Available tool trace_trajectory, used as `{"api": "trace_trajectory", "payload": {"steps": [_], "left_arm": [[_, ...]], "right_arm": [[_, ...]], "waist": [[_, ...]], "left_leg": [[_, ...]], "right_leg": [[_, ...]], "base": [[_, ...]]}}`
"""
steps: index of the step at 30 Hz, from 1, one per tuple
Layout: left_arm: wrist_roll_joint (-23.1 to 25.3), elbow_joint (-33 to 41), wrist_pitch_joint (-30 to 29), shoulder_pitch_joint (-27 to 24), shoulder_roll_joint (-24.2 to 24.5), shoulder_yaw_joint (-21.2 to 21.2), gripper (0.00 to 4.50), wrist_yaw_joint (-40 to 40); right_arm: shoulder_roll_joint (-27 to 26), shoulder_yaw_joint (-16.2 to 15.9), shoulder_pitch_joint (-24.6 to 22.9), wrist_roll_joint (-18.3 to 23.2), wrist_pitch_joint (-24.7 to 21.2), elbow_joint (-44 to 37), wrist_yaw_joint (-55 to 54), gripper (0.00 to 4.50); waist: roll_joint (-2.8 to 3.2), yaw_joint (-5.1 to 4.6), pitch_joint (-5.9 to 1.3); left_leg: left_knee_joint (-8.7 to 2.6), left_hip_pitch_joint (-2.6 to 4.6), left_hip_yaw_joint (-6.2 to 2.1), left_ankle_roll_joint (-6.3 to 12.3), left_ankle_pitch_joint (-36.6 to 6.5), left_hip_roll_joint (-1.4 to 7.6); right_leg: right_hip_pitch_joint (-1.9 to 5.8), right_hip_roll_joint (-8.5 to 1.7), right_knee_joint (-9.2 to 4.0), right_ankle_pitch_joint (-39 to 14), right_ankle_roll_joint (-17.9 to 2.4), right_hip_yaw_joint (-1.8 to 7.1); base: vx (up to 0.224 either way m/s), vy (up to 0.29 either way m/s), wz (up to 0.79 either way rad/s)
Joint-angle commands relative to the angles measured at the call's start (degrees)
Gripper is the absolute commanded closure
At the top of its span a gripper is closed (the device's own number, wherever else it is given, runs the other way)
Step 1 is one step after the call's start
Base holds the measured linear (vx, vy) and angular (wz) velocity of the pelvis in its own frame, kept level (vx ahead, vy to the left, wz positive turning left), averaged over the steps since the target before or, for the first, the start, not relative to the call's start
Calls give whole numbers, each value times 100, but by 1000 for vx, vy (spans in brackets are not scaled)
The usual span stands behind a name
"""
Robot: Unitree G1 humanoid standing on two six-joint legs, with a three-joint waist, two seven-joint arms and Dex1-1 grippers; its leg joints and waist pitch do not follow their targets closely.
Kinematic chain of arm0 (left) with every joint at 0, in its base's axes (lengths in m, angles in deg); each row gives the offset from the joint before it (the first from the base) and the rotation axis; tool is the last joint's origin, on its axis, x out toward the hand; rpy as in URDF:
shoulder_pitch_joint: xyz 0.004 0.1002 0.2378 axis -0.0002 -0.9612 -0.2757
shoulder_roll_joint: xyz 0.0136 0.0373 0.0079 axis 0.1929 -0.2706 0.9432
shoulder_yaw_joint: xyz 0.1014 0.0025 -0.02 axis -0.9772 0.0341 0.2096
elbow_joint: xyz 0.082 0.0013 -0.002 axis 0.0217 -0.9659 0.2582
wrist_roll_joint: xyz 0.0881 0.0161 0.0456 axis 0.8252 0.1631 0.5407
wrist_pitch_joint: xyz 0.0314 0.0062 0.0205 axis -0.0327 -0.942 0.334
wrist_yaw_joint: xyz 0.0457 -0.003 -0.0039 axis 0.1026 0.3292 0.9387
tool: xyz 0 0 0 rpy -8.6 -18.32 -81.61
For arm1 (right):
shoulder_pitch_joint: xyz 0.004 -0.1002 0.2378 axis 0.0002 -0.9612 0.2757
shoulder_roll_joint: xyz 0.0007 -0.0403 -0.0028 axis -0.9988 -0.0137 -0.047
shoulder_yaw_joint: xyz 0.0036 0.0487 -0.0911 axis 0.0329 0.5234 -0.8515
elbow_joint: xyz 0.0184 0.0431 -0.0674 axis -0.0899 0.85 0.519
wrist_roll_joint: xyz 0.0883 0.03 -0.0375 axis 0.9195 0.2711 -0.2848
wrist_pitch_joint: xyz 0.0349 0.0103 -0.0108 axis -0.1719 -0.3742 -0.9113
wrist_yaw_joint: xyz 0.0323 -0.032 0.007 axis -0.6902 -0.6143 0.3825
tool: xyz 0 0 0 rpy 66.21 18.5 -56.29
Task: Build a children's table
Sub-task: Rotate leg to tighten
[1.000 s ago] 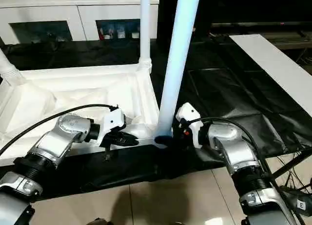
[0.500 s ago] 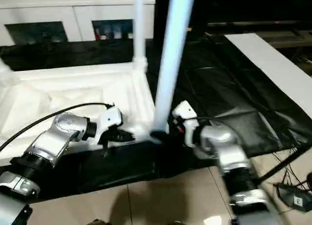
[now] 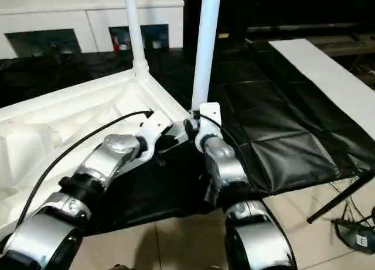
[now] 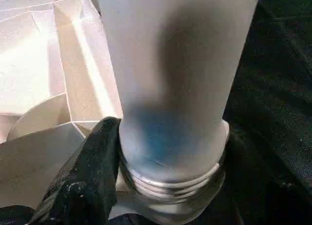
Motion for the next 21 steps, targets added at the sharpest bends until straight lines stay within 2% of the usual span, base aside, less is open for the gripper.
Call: {"api": "trace_trajectory", "payload": {"steps": [1, 4, 5, 6, 7, 8, 9, 10, 12, 14, 16, 17, 18, 21], "left_arm": [[2, -244, 85, 67, -67, 345, 450, 935], [33, -170, 253, 17, 93, 274, 450, 597], [47, -78, 323, -43, 186, 207, 450, 409], [51, -53, 351, -63, 223, 174, 450, 340], [39, 47, 412, -127, 305, 120, 450, 135], [26, 115, 447, -172, 356, 89, 450, 4], [9, 217, 388, -239, 463, 63, 450, -198], [2, 312, 403, -314, 584, 18, 450, -452], [-31, 423, 494, -414, 750, -58, 450, -862], [-36, 452, 489, -443, 806, -74, 450, -968], [-135, 630, 677, -608, 1151, -218, 450, -1752], [-190, 760, 767, -680, 1283, -303, 450, -2112], [-222, 847, 813, -723, 1357, -354, 450, -2323], [-432, 1293, 626, -871, 1605, -508, 450, -3148]], "right_arm": [[-598, -406, 4, 22, 170, -150, 655, 124], [-433, -344, -71, 14, 448, -400, 799, 104], [-290, -334, -125, 7, 438, -536, 809, 90], [-227, -326, -140, 12, 442, -568, 812, 74], [-51, -360, -239, 7, 368, -758, 949, 65], [65, -393, -309, -1, 317, -887, 1048, 65], [284, -435, -468, 114, 137, -1163, 1466, 65], [525, -501, -650, 196, -33, -1458, 1912, 65], [831, -531, -873, 255, -133, -1780, 2326, 65], [925, -511, -948, 259, -153, -1876, 2468, 65], [1441, -513, -1239, 321, -148, -2247, 3148, 65], [1612, -545, -1320, 416, -225, -2400, 3415, 65], [1705, -566, -1362, 483, -286, -2494, 3570, 65], [2033, -742, -1493, 696, -490, -2802, 4338, 65]], "waist": [[-86, 20, -387], [-80, 24, -387], [-88, -40, -379], [-66, -72, -390], [-58, -80, -394], [-57, -64, -397], [-57, -76, -392], [-89, -34, -403], [-92, 18, -392], [-88, 30, -385], [-93, 46, -365], [-64, 51, -350], [-76, 49, -351], [-68, 34, -344]], "left_leg": [[-379, 69, -6, 341, -1098, 124], [-382, 50, -13, 390, -1113, 125], [-418, -31, -52, 376, -1111, 117], [-426, -18, -64, 318, -1169, 130], [-415, 20, -63, 302, -1197, 138], [-383, 79, -44, 331, -1141, 146], [-382, 73, -37, 359, -1098, 153], [-358, 44, -25, 515, -878, 147], [-354, 51, -17, 600, -824, 148], [-359, 55, -12, 571, -899, 150], [-379, 68, -18, 475, -1144, 159], [-401, 82, -26, 403, -1291, 182], [-410, 89, -30, 341, -1400, 182], [-423, 87, -29, 281, -1515, 194]], "right_leg": [[293, -250, -411, -877, -1268, 196], [297, -252, -406, -914, -1245, 189], [356, -244, -391, -976, -1146, 163], [346, -248, -401, -1113, -1088, 147], [316, -255, -411, -1100, -1132, 153], [286, -244, -407, -828, -1252, 174], [287, -231, -390, -678, -1317, 182], [337, -233, -347, -288, -1416, 180], [329, -239, -352, -280, -1452, 175], [316, -245, -362, -474, -1464, 179], [314, -250, -408, -880, -1388, 176], [290, -249, -420, -1055, -1348, 185], [288, -246, -427, -1181, -1311, 187], [275, -250, -423, -1226, -1317, 201]], "base": [[0, 0, 0], [0, 0, 0], [0, 0, 0], [0, 0, 0], [0, 0, 0], [0, 0, 0], [0, 0, 0], [0, 0, 0], [0, 0, 0], [0, 0, 0], [0, 0, 0], [0, 0, 0], [0, 0, 0], [0, 0, 0]]}}
